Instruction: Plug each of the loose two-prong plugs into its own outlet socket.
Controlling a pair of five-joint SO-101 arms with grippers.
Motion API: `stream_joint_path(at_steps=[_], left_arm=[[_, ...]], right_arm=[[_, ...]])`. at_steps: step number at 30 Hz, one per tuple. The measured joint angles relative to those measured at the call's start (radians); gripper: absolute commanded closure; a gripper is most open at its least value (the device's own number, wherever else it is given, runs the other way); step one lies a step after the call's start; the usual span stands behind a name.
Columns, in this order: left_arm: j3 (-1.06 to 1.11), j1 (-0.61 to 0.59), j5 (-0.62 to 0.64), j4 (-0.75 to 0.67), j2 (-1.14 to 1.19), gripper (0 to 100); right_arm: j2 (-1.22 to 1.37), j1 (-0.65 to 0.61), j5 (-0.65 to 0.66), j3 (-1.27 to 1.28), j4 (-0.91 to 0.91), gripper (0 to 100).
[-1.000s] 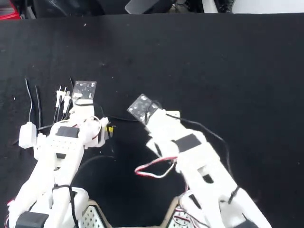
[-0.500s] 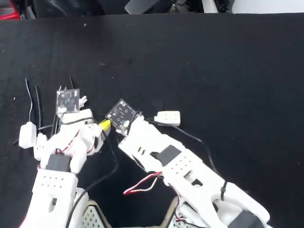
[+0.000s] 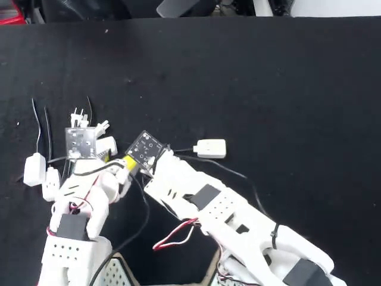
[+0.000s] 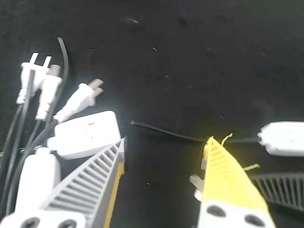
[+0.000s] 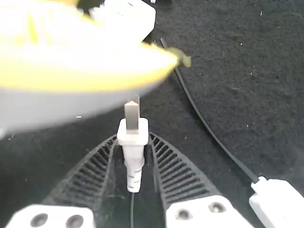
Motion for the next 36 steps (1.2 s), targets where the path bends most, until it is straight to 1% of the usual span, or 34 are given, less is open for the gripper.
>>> stream_joint_path(at_steps=[3, 6, 12, 17, 29, 32, 36], left_arm=[[0.0, 0.041, -0.026, 0.015, -0.005, 74], [0.0, 0.048, -0.031, 0.015, -0.005, 74], [-0.002, 0.051, -0.029, 0.015, -0.018, 74], [-0.002, 0.049, -0.029, 0.014, -0.02, 74], [-0.003, 0.049, -0.029, 0.025, -0.021, 74], [-0.002, 0.044, -0.029, 0.032, -0.018, 74], [-0.006, -0.035, -0.032, 0.034, -0.009, 74]], right_arm=[[0.0, -0.002, 0.0, 0.0, 0.0, 98.8], [-0.035, -0.002, 0.0, 0.0, 0.04, 98.8], [-0.264, -0.002, 0.0, 0.002, 0.199, 98.8], [-0.422, -0.003, 0.002, 0.002, 0.282, 98.8], [-0.457, 0.0, 0.002, 0.003, 0.313, 98.8], [-0.457, 0.046, 0.002, -0.011, 0.393, 98.8], [-0.413, 0.187, 0.031, -0.051, 0.482, 98.8]])
